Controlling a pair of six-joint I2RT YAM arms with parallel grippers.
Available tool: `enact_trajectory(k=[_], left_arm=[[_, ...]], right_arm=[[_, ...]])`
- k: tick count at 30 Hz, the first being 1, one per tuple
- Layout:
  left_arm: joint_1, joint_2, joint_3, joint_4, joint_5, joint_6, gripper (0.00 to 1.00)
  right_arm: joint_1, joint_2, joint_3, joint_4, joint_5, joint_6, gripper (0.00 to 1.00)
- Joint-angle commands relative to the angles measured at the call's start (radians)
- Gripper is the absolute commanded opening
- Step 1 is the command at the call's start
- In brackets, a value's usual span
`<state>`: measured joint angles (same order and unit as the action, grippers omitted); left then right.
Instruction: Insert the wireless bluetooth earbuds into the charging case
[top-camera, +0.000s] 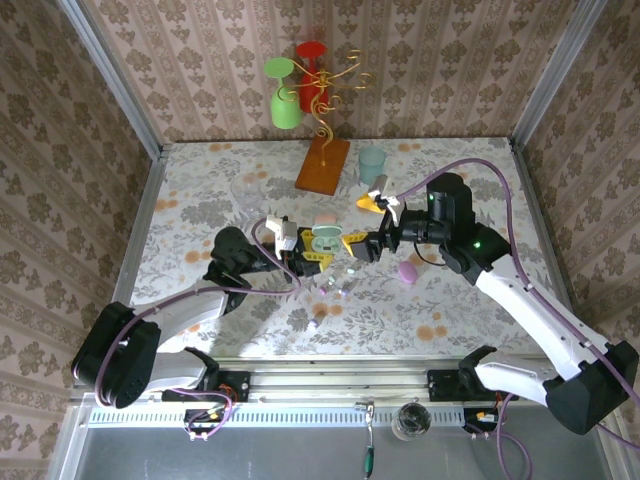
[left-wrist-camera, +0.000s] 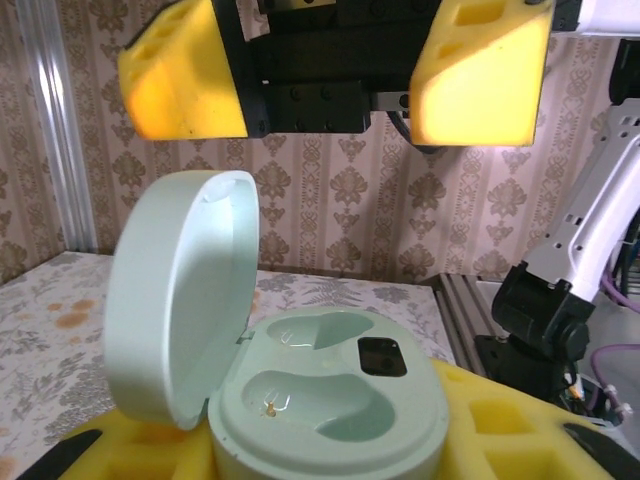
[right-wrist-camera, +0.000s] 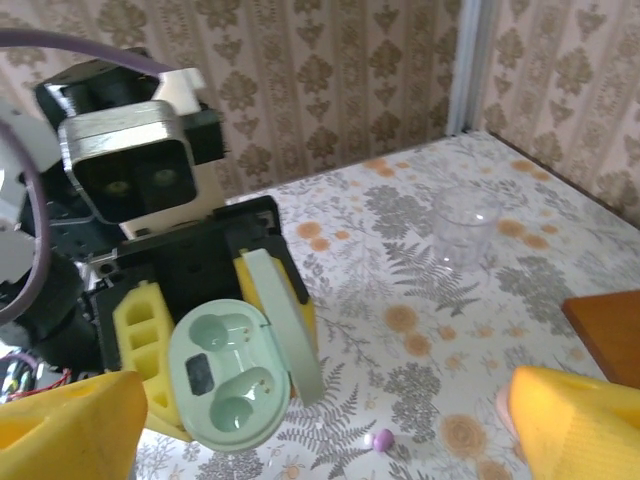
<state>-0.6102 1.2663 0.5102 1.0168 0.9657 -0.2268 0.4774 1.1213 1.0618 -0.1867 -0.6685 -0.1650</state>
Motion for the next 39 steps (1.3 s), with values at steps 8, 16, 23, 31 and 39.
enact_trajectory(k=[8, 16, 23, 31, 39], left_arm=[[-0.026, -0.044, 0.033, -0.047, 0.071, -0.019, 0.34], [-0.037, -0.039, 0.037, -0.047, 0.069, 0.003, 0.34], [-0.034, -0.040, 0.029, -0.047, 0.036, 0.022, 0.35], [0.022, -0.031, -0.018, 0.016, -0.046, 0.031, 0.35], [0.116, -0.083, -0.061, 0.028, -0.056, 0.006, 0.35]], right_arm=[[0.004, 0.093, 0.056, -0.034, -0.169, -0.083, 0.69], [0.006, 0.164, 0.088, -0.037, -0.124, -0.022, 0.48], [0.000, 0.156, 0.093, -0.067, -0.123, -0.017, 0.54], [-0.007, -0.011, -0.048, 0.118, -0.171, 0.069, 0.72], [-0.043, -0.120, -0.252, 0.267, -0.049, 0.311, 0.74]])
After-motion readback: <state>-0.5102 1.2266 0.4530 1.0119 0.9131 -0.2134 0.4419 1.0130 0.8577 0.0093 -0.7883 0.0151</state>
